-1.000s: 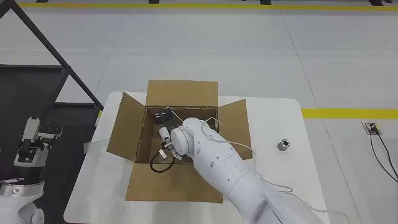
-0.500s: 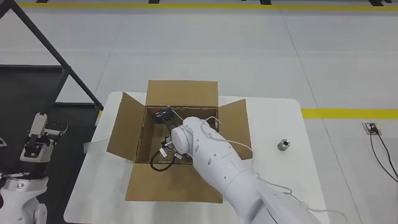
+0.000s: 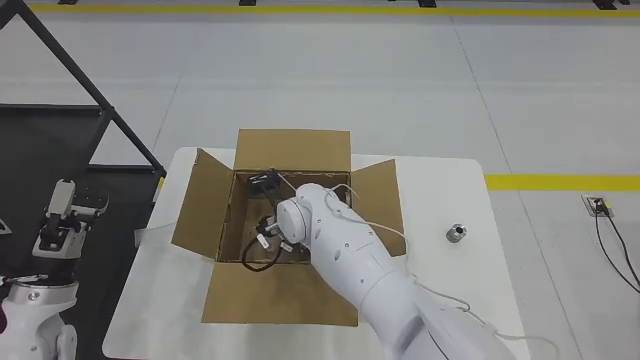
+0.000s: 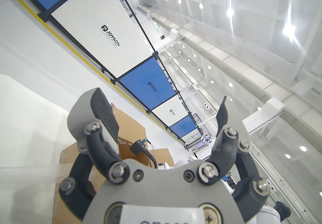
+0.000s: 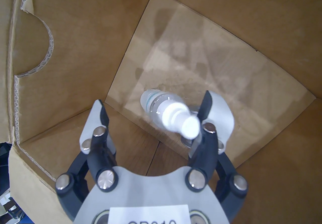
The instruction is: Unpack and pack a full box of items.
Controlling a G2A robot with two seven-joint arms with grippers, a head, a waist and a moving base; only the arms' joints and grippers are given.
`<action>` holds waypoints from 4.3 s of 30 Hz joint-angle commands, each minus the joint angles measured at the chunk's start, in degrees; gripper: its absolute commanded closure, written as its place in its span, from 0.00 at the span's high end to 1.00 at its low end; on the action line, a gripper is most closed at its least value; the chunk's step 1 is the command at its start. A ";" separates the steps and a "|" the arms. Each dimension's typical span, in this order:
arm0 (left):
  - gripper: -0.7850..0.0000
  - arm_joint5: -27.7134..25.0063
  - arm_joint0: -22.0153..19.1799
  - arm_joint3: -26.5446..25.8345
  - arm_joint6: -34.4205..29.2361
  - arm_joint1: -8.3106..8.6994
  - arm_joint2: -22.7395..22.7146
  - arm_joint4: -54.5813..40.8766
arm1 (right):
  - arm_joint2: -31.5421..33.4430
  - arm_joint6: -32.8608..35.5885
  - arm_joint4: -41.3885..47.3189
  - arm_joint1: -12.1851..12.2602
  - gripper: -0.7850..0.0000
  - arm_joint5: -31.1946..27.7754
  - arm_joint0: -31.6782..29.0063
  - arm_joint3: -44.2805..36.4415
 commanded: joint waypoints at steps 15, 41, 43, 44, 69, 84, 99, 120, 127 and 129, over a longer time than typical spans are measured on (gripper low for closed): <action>1.00 -0.71 0.26 -1.04 -0.11 -0.03 0.90 0.07 | 1.68 -2.70 -1.00 0.82 1.00 0.07 1.09 -1.14; 1.00 -1.75 1.57 -1.88 0.74 -0.12 0.56 0.05 | 14.75 2.37 -28.55 17.00 1.00 3.33 -28.63 -64.63; 1.00 -1.75 1.57 -1.88 0.74 -0.12 0.56 0.05 | 16.89 4.11 -31.53 18.24 1.00 2.68 -33.40 -72.07; 1.00 -1.75 1.57 -1.88 0.74 -0.12 0.56 0.05 | 17.91 4.20 -32.19 18.65 1.00 2.56 -35.33 -74.81; 1.00 -2.03 1.69 -2.02 -0.33 -0.05 0.25 -0.43 | 33.04 1.44 -41.58 21.48 1.00 9.91 -46.67 -91.05; 1.00 -2.60 1.38 -2.82 -2.78 0.10 1.88 1.46 | 59.27 4.40 -41.92 24.30 1.00 18.81 -56.06 -87.25; 1.00 -2.60 1.38 -2.82 -2.78 0.10 1.88 1.46 | 62.07 12.50 -42.32 26.20 1.00 14.97 -45.44 -64.90; 1.00 -2.60 1.38 -2.82 -2.78 0.10 1.88 1.46 | 62.18 6.50 -39.64 27.49 0.08 16.53 -41.27 -56.19; 1.00 -2.60 1.38 -2.82 -2.78 0.10 1.88 1.46 | 60.66 5.65 -37.60 27.51 0.00 16.37 -44.51 -66.35; 1.00 -2.60 1.38 -2.82 -2.78 0.10 1.88 1.46 | 59.23 5.71 -37.47 27.36 0.00 16.81 -46.27 -72.09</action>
